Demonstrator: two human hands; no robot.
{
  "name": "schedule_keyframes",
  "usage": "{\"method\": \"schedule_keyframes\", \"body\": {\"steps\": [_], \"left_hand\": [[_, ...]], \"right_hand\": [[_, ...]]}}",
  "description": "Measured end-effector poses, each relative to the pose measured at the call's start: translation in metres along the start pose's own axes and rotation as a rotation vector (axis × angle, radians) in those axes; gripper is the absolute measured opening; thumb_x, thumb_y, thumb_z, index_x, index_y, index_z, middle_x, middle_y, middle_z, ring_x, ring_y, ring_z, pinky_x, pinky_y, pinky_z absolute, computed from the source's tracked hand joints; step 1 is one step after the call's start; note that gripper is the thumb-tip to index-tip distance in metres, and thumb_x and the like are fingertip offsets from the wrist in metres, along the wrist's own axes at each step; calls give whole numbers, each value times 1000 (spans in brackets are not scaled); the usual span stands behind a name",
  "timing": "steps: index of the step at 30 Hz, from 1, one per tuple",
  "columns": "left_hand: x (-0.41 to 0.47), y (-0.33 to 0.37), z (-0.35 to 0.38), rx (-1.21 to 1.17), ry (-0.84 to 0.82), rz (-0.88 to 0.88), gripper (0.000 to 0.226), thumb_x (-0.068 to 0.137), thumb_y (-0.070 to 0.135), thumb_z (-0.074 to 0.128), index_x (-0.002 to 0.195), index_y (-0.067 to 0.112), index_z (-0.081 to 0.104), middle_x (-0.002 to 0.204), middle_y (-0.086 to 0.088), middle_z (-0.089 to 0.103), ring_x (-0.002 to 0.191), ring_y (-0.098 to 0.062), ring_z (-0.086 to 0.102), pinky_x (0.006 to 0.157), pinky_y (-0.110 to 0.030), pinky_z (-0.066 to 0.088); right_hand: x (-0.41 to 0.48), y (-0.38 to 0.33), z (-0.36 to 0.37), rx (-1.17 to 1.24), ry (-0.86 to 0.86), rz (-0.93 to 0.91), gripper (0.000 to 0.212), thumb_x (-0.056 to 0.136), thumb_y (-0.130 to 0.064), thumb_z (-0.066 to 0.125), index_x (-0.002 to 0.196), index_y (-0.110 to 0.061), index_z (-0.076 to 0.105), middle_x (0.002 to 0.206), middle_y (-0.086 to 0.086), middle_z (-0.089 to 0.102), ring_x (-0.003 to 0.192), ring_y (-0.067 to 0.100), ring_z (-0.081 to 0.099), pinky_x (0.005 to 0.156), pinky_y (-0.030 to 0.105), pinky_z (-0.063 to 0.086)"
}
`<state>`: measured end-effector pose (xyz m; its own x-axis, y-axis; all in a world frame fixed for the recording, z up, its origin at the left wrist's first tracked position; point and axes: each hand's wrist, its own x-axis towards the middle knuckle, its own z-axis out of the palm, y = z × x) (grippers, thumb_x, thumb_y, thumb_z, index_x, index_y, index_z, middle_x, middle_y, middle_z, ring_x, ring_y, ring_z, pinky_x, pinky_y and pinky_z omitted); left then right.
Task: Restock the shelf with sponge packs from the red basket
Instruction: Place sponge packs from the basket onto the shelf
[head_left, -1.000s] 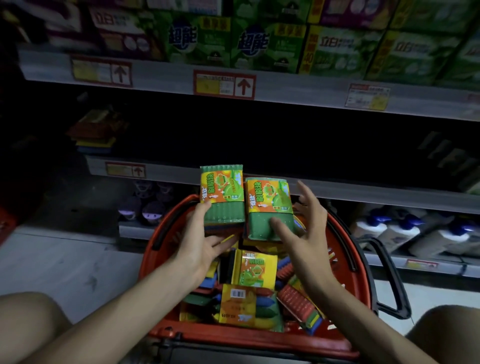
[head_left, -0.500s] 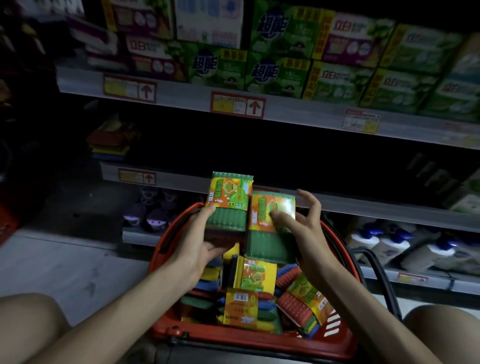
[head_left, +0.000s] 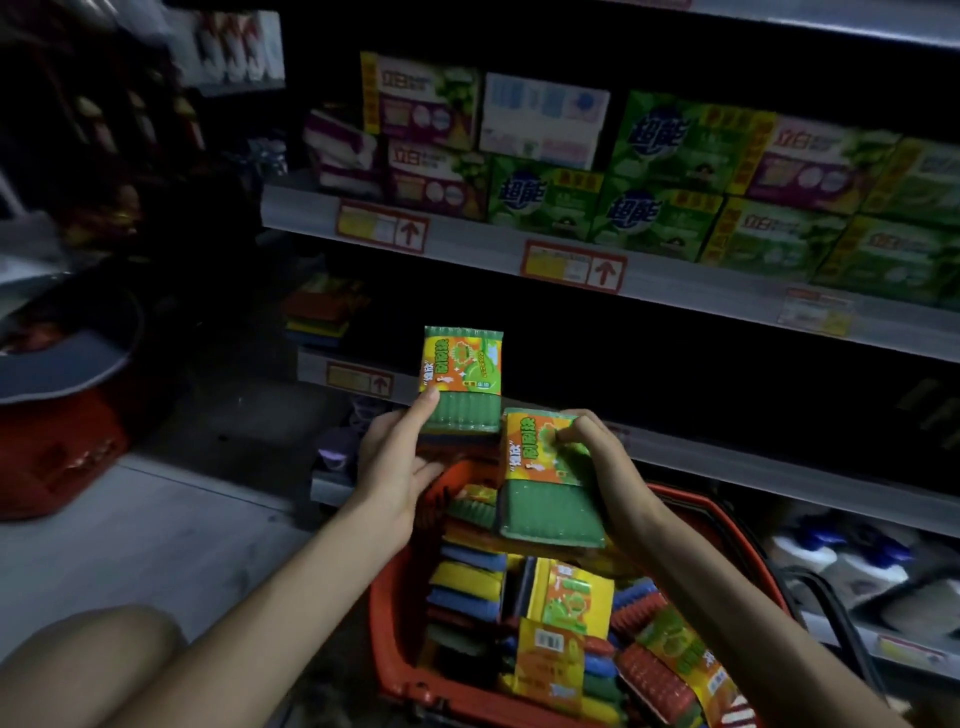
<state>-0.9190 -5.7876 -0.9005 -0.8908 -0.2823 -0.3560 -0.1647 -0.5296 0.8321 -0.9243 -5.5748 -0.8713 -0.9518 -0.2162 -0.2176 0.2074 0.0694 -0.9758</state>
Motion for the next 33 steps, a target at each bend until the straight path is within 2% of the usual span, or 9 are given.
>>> {"method": "schedule_keyframes", "body": {"steps": [3,6,8,13,16,22,27,29,33], "left_hand": [[11,9,-10,-10,70,42,46,82,42,83,115,17,64,125,-11,69,114,-28,68,99,-44,56],[21,17,-16,-22,118,56,40,85,36,81,113,13,65,117,-11,72,108,-26,70,91,-41,59],[29,23,-21,-9,159,71,37,84,35,82,110,13,67,115,-12,73,107,-26,70,90,-42,59],[48,40,-32,42,193,117,39,82,36,85,106,11,67,108,-10,75,103,-23,72,86,-43,62],[56,52,-36,96,205,152,35,82,37,84,103,14,69,102,-4,74,98,-17,70,76,-37,61],[86,72,-39,137,247,200,33,82,42,83,103,19,70,105,-2,73,98,-18,68,70,-34,56],[116,86,-42,279,231,267,41,66,66,80,93,36,76,104,3,76,99,-19,71,86,-46,61],[132,84,-46,308,226,274,39,61,74,73,87,45,75,106,7,74,103,-19,70,91,-48,60],[143,87,-49,353,195,293,11,83,58,62,79,59,73,102,19,69,112,-16,64,102,-47,54]], "right_hand": [[15,2,14,-21,-45,60,68,82,-53,58,119,3,51,91,20,62,77,33,68,67,38,56],[31,0,31,-107,-53,-14,55,86,-65,66,111,-16,58,81,9,67,69,27,71,66,38,57],[39,-2,39,-166,-54,-80,41,82,-62,65,109,-32,61,88,7,71,69,24,73,66,38,58],[49,-4,54,-211,-169,-163,37,84,-60,72,120,-54,62,102,-3,75,82,18,77,72,28,60],[55,-6,78,-179,-237,-201,48,85,-46,76,128,-53,57,110,-19,73,94,12,76,77,23,57],[76,-8,126,-56,-273,-265,43,94,-21,66,126,-47,54,107,-15,77,88,15,77,69,20,56],[101,-7,147,7,-248,-276,48,93,-21,68,123,-54,50,107,-22,75,91,15,77,68,20,56],[109,-10,151,15,-232,-260,48,90,-26,70,123,-53,49,113,-16,75,90,11,76,66,18,55],[127,-7,154,-51,-178,-179,83,87,-39,74,157,-36,29,147,-6,52,93,5,74,65,16,54]]}}
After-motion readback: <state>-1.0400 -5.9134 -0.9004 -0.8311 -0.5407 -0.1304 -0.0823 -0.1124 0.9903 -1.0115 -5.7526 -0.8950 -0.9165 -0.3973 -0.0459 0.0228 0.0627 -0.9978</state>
